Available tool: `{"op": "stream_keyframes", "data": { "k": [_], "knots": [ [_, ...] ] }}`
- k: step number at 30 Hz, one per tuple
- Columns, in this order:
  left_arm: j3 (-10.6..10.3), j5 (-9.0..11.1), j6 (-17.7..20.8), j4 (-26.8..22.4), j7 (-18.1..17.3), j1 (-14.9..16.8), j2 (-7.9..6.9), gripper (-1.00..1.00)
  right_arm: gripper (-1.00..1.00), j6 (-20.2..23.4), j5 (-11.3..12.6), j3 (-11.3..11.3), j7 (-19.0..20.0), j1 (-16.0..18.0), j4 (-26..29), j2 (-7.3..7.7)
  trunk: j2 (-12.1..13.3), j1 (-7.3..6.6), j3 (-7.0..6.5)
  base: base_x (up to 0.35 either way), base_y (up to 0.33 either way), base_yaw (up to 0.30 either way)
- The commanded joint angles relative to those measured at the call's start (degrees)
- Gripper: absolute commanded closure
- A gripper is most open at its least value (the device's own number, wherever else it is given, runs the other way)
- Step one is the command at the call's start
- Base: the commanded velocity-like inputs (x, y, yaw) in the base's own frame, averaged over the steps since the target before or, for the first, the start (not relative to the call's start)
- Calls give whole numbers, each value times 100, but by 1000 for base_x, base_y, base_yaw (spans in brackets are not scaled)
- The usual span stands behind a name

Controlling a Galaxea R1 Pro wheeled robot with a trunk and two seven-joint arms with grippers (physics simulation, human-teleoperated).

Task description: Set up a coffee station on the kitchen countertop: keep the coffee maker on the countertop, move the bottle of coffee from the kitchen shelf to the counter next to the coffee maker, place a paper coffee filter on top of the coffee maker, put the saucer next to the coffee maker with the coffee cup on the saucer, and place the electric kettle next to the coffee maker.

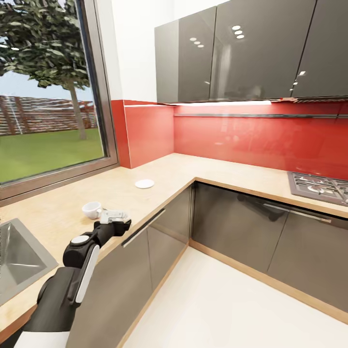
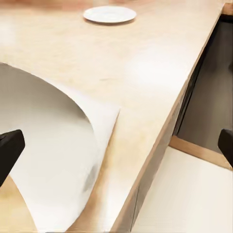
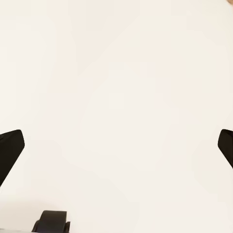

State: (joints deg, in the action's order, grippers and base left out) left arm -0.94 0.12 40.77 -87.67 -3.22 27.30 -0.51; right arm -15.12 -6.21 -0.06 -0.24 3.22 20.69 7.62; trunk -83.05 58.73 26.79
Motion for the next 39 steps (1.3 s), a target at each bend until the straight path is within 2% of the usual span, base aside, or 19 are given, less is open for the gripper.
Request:
{"op": "stream_keyframes", "data": {
  "k": [1,15,19,20,22,27,39],
  "knots": [
    [-2,-2,29,-16,-20,4,-3,-100,-100,-17,-48,-2,-2,3,-3,2,-3,0,6,0,79,0],
    [-2,-3,-28,227,-47,4,-14,-100,-100,-35,-53,6,-2,3,-4,3,-3,0,6,0,15,0],
    [-2,-6,-478,479,-62,4,-18,-100,-100,-35,-53,6,-2,3,-4,3,-3,0,6,0,0,0],
    [-2,-8,-702,558,-123,4,-18,-100,-100,-35,-54,5,-2,3,-4,3,-3,0,6,0,0,0],
    [-2,-13,-908,633,-297,4,-19,-100,-100,-35,-53,5,-2,3,-4,3,-3,0,6,0,0,0],
    [3,-25,-1067,694,-586,4,-25,-100,-100,-35,-53,6,-2,3,-4,3,-3,0,6,0,0,0],
    [5,-44,-1128,745,-691,4,-28,-100,-100,-35,-56,5,-2,3,-4,3,-3,0,6,0,0,0]
  ]
}}
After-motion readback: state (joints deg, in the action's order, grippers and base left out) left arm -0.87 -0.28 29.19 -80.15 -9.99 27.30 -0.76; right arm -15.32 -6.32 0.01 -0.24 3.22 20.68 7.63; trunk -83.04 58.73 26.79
